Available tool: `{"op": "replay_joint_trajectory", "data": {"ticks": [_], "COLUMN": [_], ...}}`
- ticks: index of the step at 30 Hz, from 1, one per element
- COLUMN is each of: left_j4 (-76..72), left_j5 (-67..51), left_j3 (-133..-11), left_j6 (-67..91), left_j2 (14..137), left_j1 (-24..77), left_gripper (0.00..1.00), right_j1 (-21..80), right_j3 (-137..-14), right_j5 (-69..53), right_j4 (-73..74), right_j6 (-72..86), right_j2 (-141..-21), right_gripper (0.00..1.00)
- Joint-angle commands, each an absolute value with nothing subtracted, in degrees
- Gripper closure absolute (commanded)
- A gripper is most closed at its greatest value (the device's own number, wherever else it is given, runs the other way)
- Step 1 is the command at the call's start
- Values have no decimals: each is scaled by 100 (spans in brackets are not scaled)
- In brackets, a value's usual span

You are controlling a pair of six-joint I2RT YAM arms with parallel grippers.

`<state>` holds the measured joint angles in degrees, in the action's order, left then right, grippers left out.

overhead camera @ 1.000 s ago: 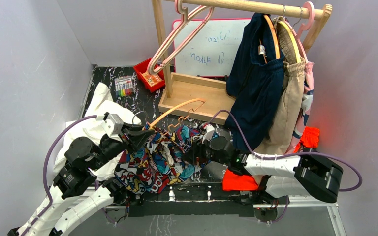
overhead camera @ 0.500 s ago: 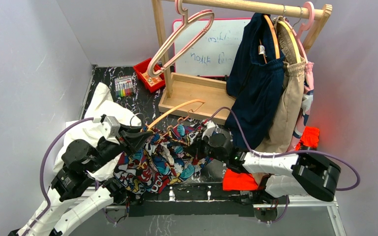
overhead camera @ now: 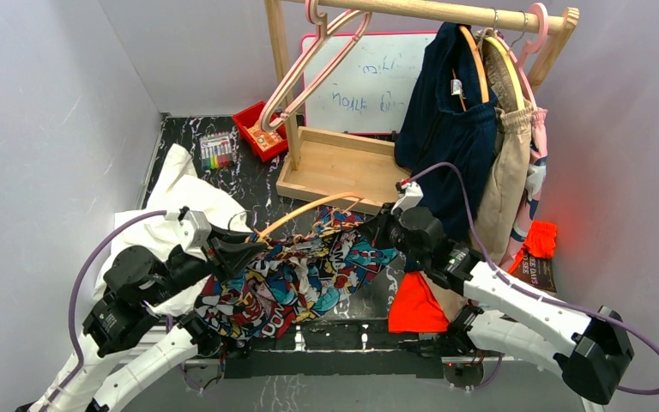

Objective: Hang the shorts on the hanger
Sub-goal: Hang the shorts on the hanger.

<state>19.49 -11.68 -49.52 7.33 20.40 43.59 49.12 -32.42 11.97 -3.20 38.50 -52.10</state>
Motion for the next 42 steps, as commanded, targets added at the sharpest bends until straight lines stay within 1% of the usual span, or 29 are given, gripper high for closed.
{"op": "replay_joint_trajectory", "data": {"ticks": [1,4,11,15,20,25,34,37,42], "left_j4": [1805,1775,1630,1337,924,278,85,306,1476], "left_j5": [-1880,-2218,-2886,-2792,-2564,-2745,-2918,-2939,-2701], "left_j3": [-5432,-5519,-5519,-5448,-5354,-5189,-5124,-5164,-5444], "left_j6": [701,747,913,1069,1178,1440,1604,1524,958], "left_j2": [2113,2199,2333,2163,2028,2031,2123,2173,2200], "left_j1": [4331,4333,4333,4333,4333,4333,4333,4333,4331], "left_gripper": [100,100,100,100,100,100,100,100,100], "right_j1": [4635,4542,4397,4349,4345,4350,4342,4349,4323], "right_j3": [-3912,-4058,-4346,-4417,-4218,-4105,-4148,-4147,-4416], "right_j5": [1790,1792,1800,1573,1146,808,571,636,1110], "right_j4": [1416,1762,2039,1959,1693,1507,1381,1373,1782], "right_j6": [3740,3845,3911,3837,3839,3893,3808,3829,3634], "right_j2": [-5223,-5221,-5252,-5275,-5300,-5430,-5633,-5598,-5386], "right_gripper": [100,100,100,100,100,100,100,100,100]}}
